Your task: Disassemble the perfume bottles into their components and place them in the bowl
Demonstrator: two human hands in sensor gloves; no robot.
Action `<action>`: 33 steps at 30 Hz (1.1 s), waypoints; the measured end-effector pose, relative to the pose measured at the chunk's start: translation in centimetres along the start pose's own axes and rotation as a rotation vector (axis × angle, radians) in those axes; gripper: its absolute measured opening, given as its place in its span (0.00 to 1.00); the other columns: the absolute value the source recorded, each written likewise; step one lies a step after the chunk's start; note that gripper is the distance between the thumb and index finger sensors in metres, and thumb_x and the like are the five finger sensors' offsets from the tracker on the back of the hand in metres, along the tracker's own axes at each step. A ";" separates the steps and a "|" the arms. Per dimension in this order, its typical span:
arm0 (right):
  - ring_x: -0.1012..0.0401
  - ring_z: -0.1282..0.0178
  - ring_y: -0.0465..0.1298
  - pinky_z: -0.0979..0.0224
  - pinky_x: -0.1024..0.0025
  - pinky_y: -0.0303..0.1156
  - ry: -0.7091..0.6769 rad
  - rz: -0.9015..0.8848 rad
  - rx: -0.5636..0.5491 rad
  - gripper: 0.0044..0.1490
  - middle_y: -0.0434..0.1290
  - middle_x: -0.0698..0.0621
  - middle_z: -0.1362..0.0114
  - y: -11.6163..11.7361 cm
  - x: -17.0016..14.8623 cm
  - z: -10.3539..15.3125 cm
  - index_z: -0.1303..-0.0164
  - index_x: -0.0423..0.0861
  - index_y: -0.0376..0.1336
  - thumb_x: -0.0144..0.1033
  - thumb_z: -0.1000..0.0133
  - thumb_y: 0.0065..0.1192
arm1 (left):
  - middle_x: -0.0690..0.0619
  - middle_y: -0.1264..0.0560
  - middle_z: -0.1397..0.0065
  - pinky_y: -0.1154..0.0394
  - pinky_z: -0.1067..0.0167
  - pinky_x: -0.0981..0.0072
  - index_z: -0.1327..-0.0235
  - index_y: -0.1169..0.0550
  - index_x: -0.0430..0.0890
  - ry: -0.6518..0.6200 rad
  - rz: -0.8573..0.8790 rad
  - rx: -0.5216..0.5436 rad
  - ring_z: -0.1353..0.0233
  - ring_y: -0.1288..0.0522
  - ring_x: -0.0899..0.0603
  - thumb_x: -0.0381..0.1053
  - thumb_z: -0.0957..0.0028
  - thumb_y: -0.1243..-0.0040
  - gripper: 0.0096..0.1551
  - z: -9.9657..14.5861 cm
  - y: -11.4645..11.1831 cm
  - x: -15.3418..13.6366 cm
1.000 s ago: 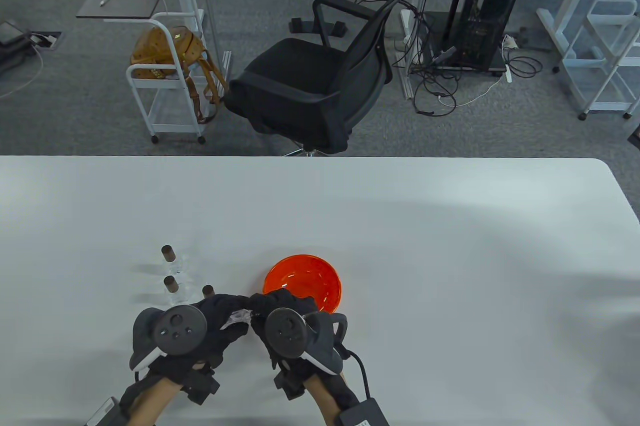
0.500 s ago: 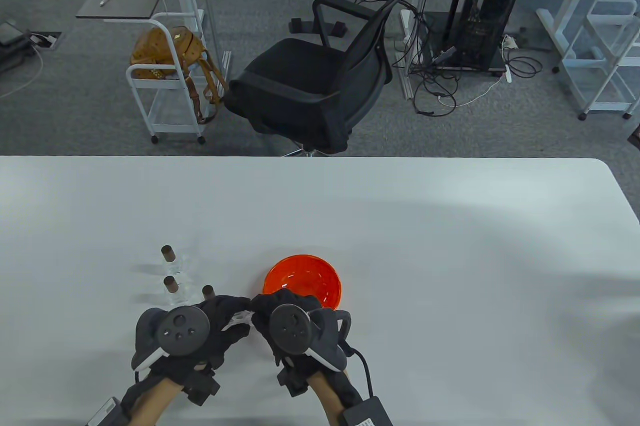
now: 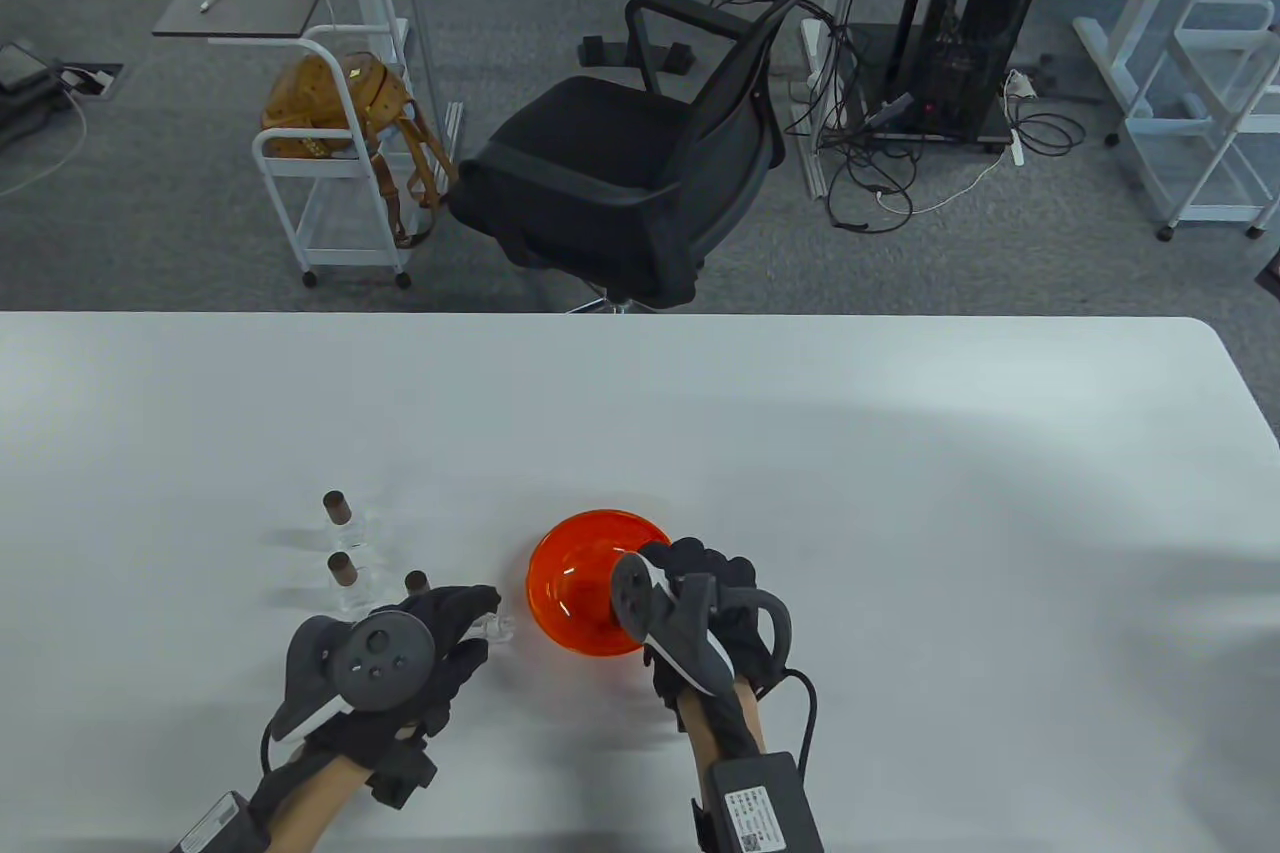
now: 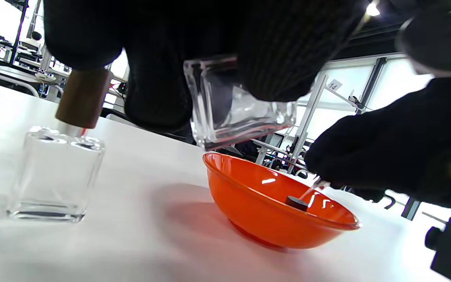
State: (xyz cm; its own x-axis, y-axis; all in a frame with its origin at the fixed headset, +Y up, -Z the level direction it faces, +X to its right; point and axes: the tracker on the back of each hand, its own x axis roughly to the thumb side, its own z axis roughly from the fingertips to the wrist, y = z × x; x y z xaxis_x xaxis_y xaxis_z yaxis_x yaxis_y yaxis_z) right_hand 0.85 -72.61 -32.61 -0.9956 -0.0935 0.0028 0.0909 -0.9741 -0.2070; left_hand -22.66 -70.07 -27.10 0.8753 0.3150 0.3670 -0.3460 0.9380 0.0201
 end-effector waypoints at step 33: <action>0.64 0.56 0.86 0.37 0.48 0.77 0.140 -0.340 -0.049 0.29 0.83 0.55 0.42 -3.9 -6.3 0.9 0.46 0.57 0.73 0.56 0.56 0.63 | 0.50 0.15 0.32 0.27 0.39 0.43 0.32 0.19 0.52 0.156 -0.499 -0.188 0.40 0.15 0.41 0.54 0.56 0.28 0.34 -10.0 -4.3 8.3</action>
State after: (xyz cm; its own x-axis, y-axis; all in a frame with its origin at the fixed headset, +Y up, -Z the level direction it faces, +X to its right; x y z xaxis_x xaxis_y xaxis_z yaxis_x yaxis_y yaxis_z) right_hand 6.75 -68.40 -30.96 -0.9623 0.2665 -0.0538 -0.2438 -0.9334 -0.2635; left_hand -10.53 -70.01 -33.39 0.9623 -0.1695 0.2128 0.1768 0.9841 -0.0154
